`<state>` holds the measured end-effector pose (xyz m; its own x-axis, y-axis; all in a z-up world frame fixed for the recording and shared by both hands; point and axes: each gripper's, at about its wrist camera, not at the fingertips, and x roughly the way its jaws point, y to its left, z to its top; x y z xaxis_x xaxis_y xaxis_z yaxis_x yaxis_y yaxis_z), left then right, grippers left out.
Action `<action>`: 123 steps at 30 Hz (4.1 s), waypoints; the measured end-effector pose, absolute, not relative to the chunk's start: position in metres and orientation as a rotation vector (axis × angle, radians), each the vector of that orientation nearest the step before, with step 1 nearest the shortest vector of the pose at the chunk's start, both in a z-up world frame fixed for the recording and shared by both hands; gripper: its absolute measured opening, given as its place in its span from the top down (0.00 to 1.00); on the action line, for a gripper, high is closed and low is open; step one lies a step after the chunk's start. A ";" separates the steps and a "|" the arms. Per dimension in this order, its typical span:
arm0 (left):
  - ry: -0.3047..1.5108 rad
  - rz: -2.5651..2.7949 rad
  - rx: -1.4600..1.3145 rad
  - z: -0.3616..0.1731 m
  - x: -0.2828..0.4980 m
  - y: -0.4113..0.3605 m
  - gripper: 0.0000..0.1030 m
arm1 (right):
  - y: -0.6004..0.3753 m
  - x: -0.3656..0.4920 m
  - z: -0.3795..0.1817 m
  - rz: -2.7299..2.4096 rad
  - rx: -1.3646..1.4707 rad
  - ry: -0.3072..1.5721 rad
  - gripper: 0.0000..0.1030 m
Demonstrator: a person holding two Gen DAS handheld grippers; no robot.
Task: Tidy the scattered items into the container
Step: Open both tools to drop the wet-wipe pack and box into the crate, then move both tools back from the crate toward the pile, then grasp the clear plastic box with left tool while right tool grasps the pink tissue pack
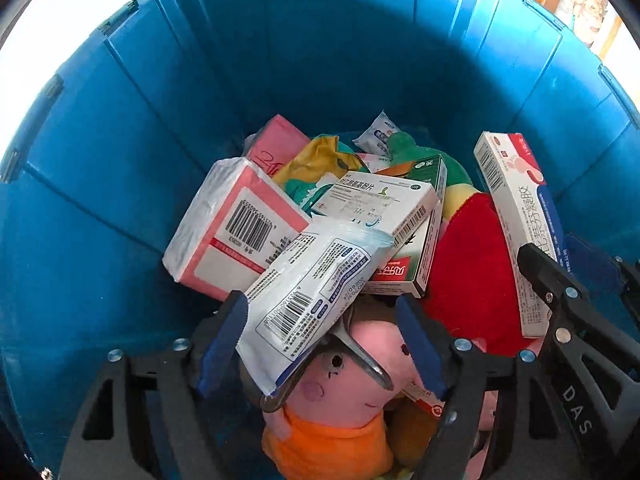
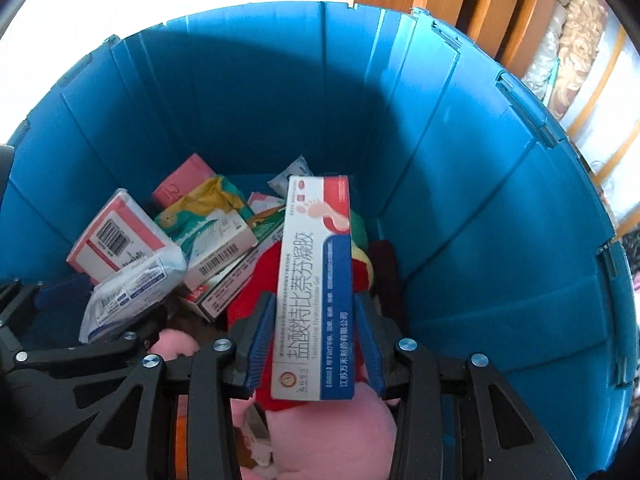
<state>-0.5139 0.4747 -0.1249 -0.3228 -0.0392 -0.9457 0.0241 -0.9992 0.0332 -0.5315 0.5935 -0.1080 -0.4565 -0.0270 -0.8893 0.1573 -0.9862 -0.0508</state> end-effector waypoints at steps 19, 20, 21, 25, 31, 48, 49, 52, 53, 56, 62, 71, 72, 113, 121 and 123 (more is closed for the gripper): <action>0.062 -2.786 1.588 -0.047 -0.442 0.466 0.22 | 0.610 -0.439 0.000 -2.781 1.120 0.097 0.30; 0.058 -2.815 1.559 -0.040 -0.428 0.465 0.22 | 0.612 -0.424 0.006 -2.782 1.070 0.089 0.30; 0.055 -2.845 1.524 -0.034 -0.414 0.463 0.21 | 0.614 -0.408 0.011 -2.786 1.029 0.078 0.30; 0.082 -2.957 1.392 -0.010 -0.359 0.458 0.20 | 0.623 -0.355 0.025 -2.797 0.907 0.010 0.29; 0.018 -3.036 1.197 0.017 -0.289 0.451 0.19 | 0.619 -0.293 0.030 -2.814 0.815 -0.064 0.29; -0.002 -3.042 1.059 0.019 -0.146 0.304 0.19 | 0.481 -0.166 0.018 -2.774 0.815 -0.027 0.29; -0.002 -3.031 1.063 0.016 -0.139 0.291 0.19 | 0.470 -0.159 0.017 -2.771 0.818 -0.027 0.29; 0.016 -3.009 1.075 0.007 -0.120 0.255 0.19 | 0.438 -0.141 0.013 -2.755 0.820 -0.020 0.29; 0.023 -3.002 1.080 0.004 -0.114 0.244 0.19 | 0.428 -0.135 0.011 -2.747 0.818 -0.017 0.29; 0.048 -2.967 1.110 -0.008 -0.098 0.211 0.19 | 0.395 -0.121 0.004 -2.710 0.841 -0.001 0.29; 0.119 -2.886 1.139 -0.028 -0.083 0.154 0.19 | 0.337 -0.115 -0.011 -2.621 0.897 0.045 0.29; 0.208 -2.740 1.148 -0.061 -0.095 0.086 0.19 | 0.272 -0.149 -0.043 -2.491 0.954 0.129 0.29; 0.219 -2.719 1.147 -0.064 -0.098 0.078 0.19 | 0.266 -0.156 -0.048 -2.482 0.963 0.143 0.29; 0.154 -2.391 1.339 -0.269 -0.270 -0.147 0.18 | 0.156 -0.312 -0.240 -2.353 1.534 0.117 0.29; 0.068 -2.393 1.391 -0.300 -0.298 -0.151 0.12 | 0.153 -0.312 -0.259 -2.366 1.598 0.088 0.29; 0.121 -2.419 1.362 -0.296 -0.295 -0.157 0.12 | 0.144 -0.312 -0.260 -2.351 1.578 0.091 0.29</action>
<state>-0.2948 -0.1568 -0.2962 -0.4699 -0.2680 -0.8410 0.3503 -0.9312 0.1010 -0.3119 0.1439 -0.2599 -0.3471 -0.2171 -0.9123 0.2867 -0.9508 0.1172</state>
